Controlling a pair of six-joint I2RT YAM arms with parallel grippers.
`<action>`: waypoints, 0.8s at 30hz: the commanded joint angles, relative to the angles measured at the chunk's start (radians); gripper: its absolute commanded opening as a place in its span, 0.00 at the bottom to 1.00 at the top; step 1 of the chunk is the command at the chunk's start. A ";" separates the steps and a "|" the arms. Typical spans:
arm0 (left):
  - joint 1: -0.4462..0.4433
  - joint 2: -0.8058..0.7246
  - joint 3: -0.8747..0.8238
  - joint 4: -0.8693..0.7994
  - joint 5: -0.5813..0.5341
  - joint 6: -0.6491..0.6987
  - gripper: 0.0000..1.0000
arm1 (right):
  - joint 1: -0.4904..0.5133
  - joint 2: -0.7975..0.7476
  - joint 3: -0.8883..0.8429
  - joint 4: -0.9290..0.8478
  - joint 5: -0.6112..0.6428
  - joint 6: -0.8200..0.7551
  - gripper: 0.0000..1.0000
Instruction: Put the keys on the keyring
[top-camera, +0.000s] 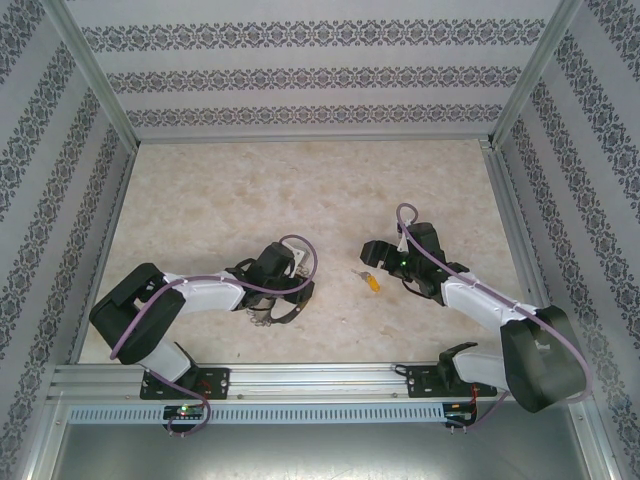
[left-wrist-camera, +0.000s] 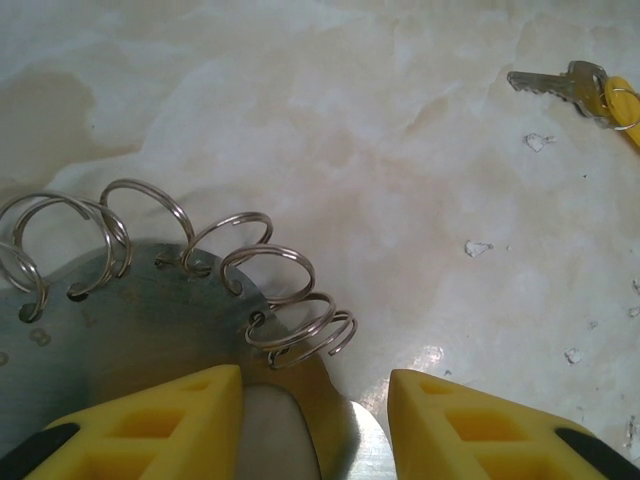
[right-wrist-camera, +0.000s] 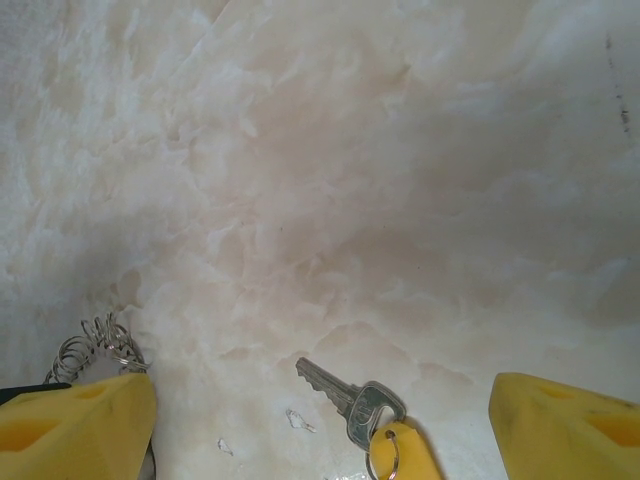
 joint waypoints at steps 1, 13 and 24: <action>-0.013 0.016 0.023 0.053 -0.004 0.027 0.43 | 0.012 -0.021 -0.016 0.002 0.020 -0.007 0.87; -0.002 -0.106 0.044 0.035 -0.016 -0.040 0.48 | 0.128 0.094 0.101 -0.067 -0.090 -0.163 0.80; 0.087 -0.297 0.038 -0.130 -0.222 -0.103 0.64 | 0.392 0.384 0.362 -0.275 0.141 -0.412 0.81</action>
